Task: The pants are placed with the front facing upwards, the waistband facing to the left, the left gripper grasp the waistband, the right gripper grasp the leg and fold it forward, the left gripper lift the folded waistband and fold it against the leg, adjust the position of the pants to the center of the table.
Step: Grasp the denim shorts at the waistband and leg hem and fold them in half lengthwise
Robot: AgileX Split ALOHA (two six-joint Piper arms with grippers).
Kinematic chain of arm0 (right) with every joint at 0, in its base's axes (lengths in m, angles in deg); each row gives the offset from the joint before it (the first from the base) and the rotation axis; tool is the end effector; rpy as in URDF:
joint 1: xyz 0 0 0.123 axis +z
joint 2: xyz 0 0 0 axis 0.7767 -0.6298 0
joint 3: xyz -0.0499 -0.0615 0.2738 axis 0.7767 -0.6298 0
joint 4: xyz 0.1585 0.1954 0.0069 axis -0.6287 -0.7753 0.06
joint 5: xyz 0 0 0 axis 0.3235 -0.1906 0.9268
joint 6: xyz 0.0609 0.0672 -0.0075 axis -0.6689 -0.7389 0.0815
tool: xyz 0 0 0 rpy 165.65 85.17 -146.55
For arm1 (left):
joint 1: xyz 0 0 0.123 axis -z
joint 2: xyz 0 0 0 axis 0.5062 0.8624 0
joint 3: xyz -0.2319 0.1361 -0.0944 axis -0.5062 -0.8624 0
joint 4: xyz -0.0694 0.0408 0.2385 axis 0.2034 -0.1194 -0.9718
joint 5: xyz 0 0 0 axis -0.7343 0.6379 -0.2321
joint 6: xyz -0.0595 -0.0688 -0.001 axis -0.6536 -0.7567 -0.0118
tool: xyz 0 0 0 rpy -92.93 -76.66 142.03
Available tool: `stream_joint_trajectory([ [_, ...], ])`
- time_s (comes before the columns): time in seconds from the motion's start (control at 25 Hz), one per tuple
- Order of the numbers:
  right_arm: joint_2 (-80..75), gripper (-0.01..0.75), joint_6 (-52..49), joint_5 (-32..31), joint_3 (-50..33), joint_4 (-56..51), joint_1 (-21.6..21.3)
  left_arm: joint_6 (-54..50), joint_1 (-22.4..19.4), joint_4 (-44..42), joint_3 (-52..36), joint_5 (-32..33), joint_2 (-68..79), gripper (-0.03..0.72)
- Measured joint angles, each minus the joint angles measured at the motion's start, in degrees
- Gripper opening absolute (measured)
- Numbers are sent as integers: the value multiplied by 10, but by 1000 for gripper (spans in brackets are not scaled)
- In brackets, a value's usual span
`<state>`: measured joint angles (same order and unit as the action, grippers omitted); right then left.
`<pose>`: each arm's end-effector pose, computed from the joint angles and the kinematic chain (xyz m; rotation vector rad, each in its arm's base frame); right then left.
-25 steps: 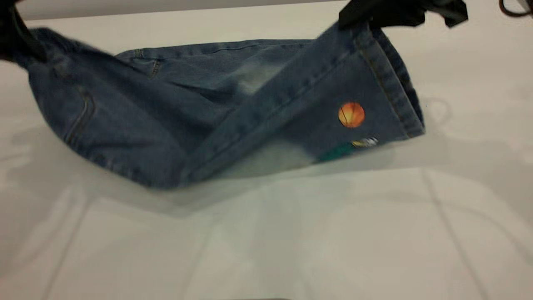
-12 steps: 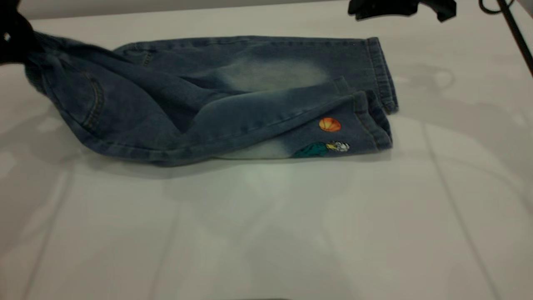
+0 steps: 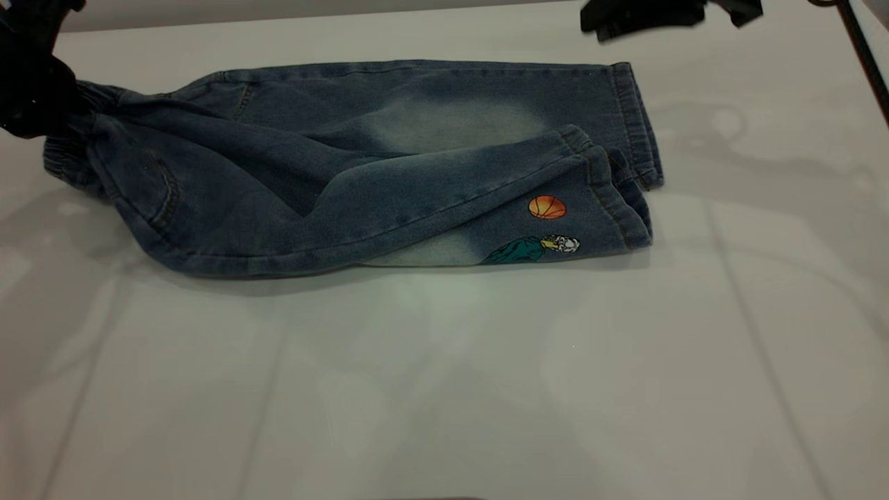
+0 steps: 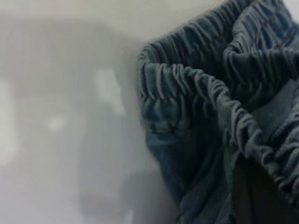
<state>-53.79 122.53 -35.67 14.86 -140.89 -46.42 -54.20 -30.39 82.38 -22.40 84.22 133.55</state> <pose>0.4093 0.0874 0.1357 -0.0220 2.5189 0.9564 0.3480 0.0002 0.1299 -1.1759 2.1657 -0.4439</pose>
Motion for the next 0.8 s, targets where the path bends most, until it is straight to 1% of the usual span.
stream_joint_trajectory([
  [0.08, 0, 183, -44, -7, 0, 54, 3, -1, 1, -15, 0, 3, 0, 57],
  [0.2, -3, 349, -129, -7, 0, 131, 19, -1, 2, -30, 0, 6, 0, 58],
  [0.28, -15, 430, -182, -10, 0, 153, 32, -1, 2, -40, 0, 6, 0, 58],
  [0.32, -24, 457, -205, -14, 2, 157, 40, -1, 2, -47, 0, 7, 0, 58],
  [0.4, -51, 478, -242, -22, 6, 163, 49, -1, 2, -67, 2, 9, 0, 58],
  [0.56, -86, 478, -323, -21, 24, 176, 52, -1, 2, -101, 4, 12, 0, 58],
  [0.8, -86, 471, -415, -2, 57, 182, 54, -1, 2, -107, 5, 11, 0, 58],
])
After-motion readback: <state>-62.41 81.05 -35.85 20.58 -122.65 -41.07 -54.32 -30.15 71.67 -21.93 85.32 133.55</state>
